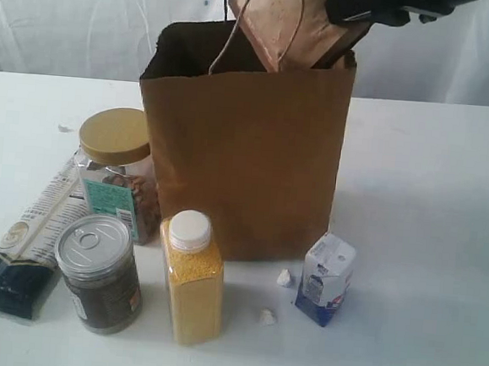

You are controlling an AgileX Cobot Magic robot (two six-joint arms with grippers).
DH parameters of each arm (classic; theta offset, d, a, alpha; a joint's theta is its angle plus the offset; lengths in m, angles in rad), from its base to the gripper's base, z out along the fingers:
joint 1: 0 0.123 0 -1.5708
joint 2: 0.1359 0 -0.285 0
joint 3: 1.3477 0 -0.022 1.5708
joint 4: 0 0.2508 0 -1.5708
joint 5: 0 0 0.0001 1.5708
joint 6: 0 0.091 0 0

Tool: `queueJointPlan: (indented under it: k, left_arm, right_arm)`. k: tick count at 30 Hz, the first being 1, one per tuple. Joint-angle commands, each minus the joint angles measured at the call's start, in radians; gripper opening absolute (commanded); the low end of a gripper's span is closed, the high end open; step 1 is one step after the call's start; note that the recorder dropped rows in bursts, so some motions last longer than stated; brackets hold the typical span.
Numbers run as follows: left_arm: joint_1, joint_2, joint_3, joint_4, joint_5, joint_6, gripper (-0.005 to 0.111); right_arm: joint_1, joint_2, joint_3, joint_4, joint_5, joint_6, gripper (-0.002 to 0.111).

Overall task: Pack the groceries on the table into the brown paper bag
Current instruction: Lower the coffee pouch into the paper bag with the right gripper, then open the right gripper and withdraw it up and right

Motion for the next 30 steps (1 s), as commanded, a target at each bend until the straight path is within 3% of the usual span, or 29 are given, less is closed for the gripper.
queueJointPlan:
  k: [1, 10, 19, 30]
  left_arm:
    - [0.003, -0.005, 0.003, -0.003, -0.004, -0.003, 0.000]
    - [0.003, -0.005, 0.003, -0.003, -0.004, -0.003, 0.000]
    - [0.003, -0.005, 0.003, -0.003, -0.004, -0.001, 0.000]
    - [0.003, -0.005, 0.003, -0.003, -0.004, -0.003, 0.000]
  right_arm:
    - [-0.002, 0.008, -0.010, -0.013, -0.033, 0.042, 0.000]
    - [-0.002, 0.012, -0.010, -0.015, 0.020, 0.086, 0.001]
    - [-0.002, 0.012, -0.010, -0.075, 0.033, 0.127, 0.020]
    - [-0.002, 0.012, -0.010, -0.186, 0.033, 0.213, 0.032]
